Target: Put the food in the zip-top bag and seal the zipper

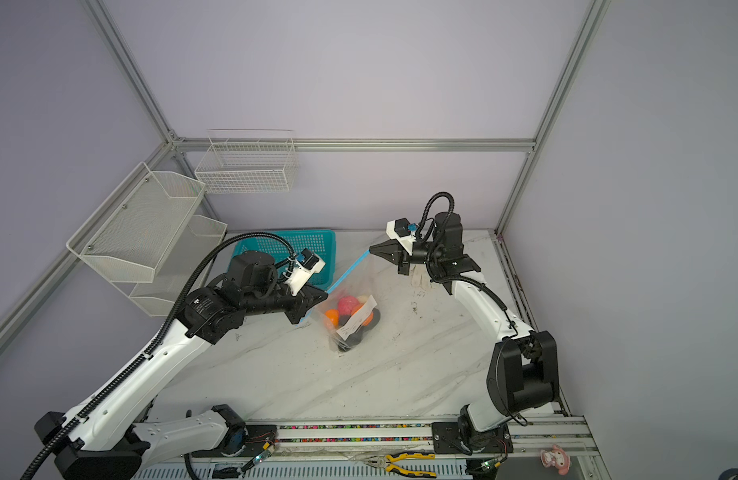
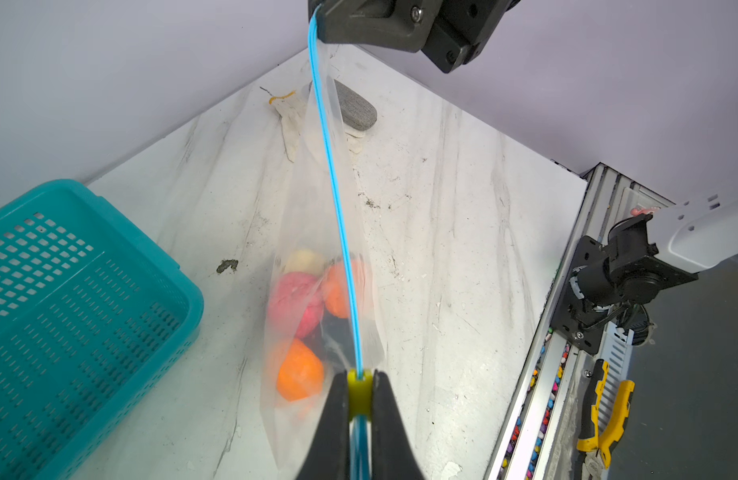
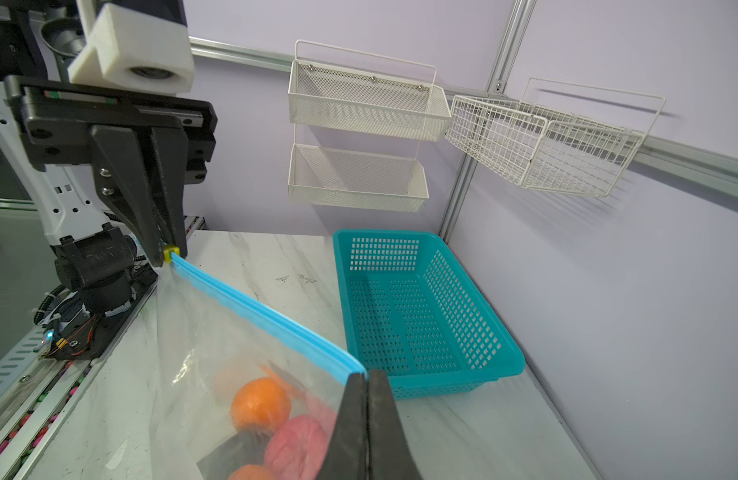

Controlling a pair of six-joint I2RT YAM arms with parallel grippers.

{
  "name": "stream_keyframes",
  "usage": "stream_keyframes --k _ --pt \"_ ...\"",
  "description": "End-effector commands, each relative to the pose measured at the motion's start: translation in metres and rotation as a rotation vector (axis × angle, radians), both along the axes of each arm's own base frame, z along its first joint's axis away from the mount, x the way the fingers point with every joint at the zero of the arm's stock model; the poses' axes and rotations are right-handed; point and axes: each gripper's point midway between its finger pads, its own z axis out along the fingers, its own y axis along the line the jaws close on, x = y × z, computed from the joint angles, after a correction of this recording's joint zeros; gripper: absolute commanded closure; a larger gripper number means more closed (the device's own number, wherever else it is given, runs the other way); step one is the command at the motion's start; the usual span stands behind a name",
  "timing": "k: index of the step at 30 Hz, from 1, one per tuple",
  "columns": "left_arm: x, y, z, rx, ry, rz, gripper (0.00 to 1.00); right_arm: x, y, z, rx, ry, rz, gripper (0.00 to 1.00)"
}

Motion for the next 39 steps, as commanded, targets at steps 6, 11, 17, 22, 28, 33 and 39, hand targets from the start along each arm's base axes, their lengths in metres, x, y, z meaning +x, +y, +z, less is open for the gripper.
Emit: stream_keyframes --k 6,11,17,22,28,33,39 --pt "-0.020 0.018 -0.020 0.043 0.079 0.024 1.00 0.019 -0.011 0.014 0.007 -0.043 -0.071 1.00" --pt "-0.026 0.024 -0.022 0.048 0.094 0.038 1.00 0.021 -0.012 0.011 0.005 -0.036 -0.078 1.00" --pt "-0.032 0.030 -0.025 0.061 0.108 0.053 1.00 0.022 -0.014 0.011 0.005 -0.034 -0.085 1.00" --pt "-0.037 0.037 -0.027 0.078 0.115 0.069 1.00 0.023 -0.015 0.011 0.004 -0.034 -0.092 1.00" --pt "-0.041 0.043 -0.028 0.078 0.116 0.084 1.00 0.024 -0.016 0.010 0.003 -0.030 -0.094 1.00" --pt "-0.043 0.047 -0.030 0.083 0.116 0.099 1.00 0.024 -0.016 0.010 0.004 -0.029 -0.095 1.00" --pt "-0.044 0.050 -0.028 0.084 0.106 0.108 1.00 0.023 -0.016 0.009 0.003 -0.026 -0.095 1.00"
